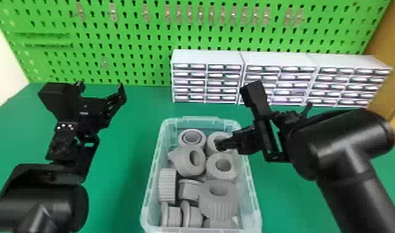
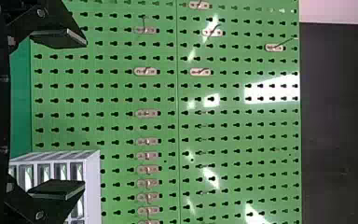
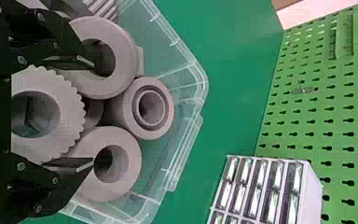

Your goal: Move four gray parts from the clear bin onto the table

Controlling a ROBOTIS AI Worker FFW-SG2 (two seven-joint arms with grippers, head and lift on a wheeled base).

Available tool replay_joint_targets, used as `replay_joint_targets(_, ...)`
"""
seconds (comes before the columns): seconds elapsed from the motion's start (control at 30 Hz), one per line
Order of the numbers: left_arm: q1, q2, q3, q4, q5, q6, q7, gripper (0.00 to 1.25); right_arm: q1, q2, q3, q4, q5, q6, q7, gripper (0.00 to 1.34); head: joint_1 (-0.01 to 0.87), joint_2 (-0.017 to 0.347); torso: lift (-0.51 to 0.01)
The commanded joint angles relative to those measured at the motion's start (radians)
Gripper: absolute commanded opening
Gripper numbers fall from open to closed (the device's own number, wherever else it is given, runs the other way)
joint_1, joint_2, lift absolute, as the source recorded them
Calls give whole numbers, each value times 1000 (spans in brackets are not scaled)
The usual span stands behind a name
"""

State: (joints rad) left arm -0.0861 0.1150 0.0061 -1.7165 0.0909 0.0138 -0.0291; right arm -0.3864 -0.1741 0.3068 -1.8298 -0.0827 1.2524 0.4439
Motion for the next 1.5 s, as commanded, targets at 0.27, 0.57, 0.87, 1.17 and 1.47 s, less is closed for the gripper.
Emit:
replay_joint_targets(0.27, 0, 2, -2, 0, 0, 0, 0, 1042, -20, 22, 51, 181, 153, -154, 137, 816, 678, 34, -50)
replay_joint_targets(0.57, 2, 2, -2, 0, 0, 0, 0, 1042, -51, 28, 83, 290, 165, -275, 156, 816, 678, 34, -50)
replay_joint_targets(0.87, 2, 2, -3, 0, -2, 0, 0, 1042, -85, 33, 120, 372, 150, -361, 162, 813, 678, 34, -50)
replay_joint_targets(1.17, 2, 2, -5, 0, -3, 0, -2, 1042, -103, 34, 156, 422, 132, -389, 167, 815, 678, 34, -50)
replay_joint_targets(1.47, 3, 2, -6, 0, -3, 0, 0, 1042, -115, 33, 176, 488, 133, -459, 174, 815, 678, 34, -50)
